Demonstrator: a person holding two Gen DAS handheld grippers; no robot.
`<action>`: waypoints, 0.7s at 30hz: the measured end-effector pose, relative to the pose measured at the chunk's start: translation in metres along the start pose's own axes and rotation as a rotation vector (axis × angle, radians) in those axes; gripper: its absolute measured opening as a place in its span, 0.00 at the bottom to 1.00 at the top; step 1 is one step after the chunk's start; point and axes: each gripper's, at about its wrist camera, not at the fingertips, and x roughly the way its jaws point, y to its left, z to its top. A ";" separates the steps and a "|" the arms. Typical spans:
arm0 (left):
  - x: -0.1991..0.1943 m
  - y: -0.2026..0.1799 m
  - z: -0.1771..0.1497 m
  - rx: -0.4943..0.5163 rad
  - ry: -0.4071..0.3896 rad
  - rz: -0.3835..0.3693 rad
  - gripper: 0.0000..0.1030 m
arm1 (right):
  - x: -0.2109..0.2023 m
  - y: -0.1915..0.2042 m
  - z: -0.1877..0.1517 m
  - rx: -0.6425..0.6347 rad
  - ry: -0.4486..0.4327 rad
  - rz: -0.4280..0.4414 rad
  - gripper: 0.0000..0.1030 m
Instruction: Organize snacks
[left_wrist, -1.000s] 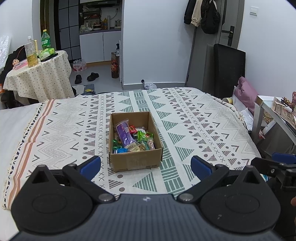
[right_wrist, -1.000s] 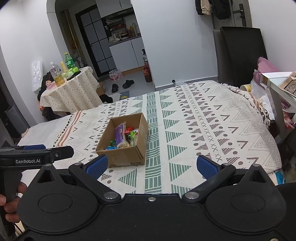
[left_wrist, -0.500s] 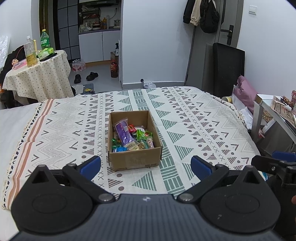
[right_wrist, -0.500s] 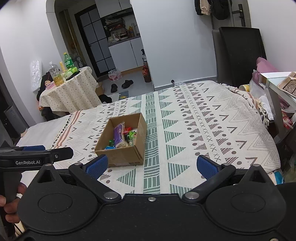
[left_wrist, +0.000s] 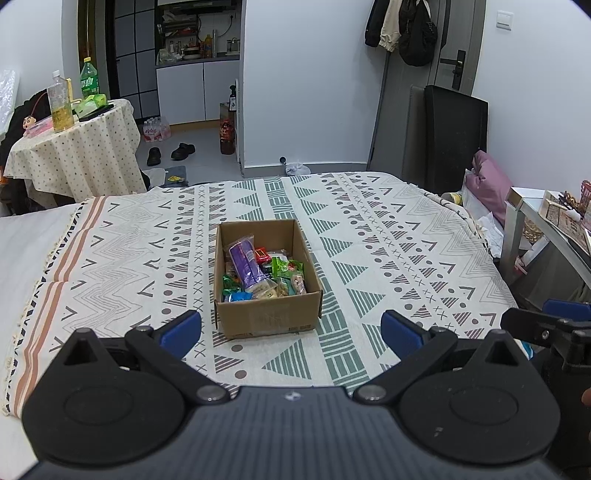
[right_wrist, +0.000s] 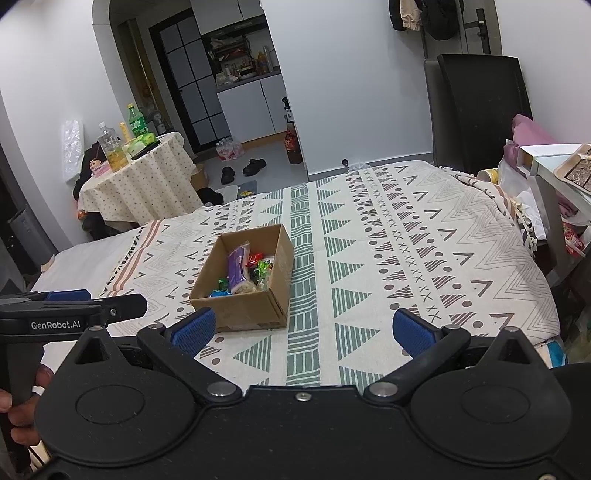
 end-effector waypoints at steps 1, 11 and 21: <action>0.000 0.000 0.000 0.000 0.000 0.002 1.00 | 0.000 0.000 0.000 0.001 0.000 0.001 1.00; 0.000 0.000 -0.001 0.001 0.000 0.001 1.00 | 0.000 0.000 0.000 0.000 0.001 0.002 1.00; 0.002 -0.005 -0.005 0.006 0.003 -0.010 1.00 | 0.000 0.003 -0.001 -0.001 0.001 0.001 1.00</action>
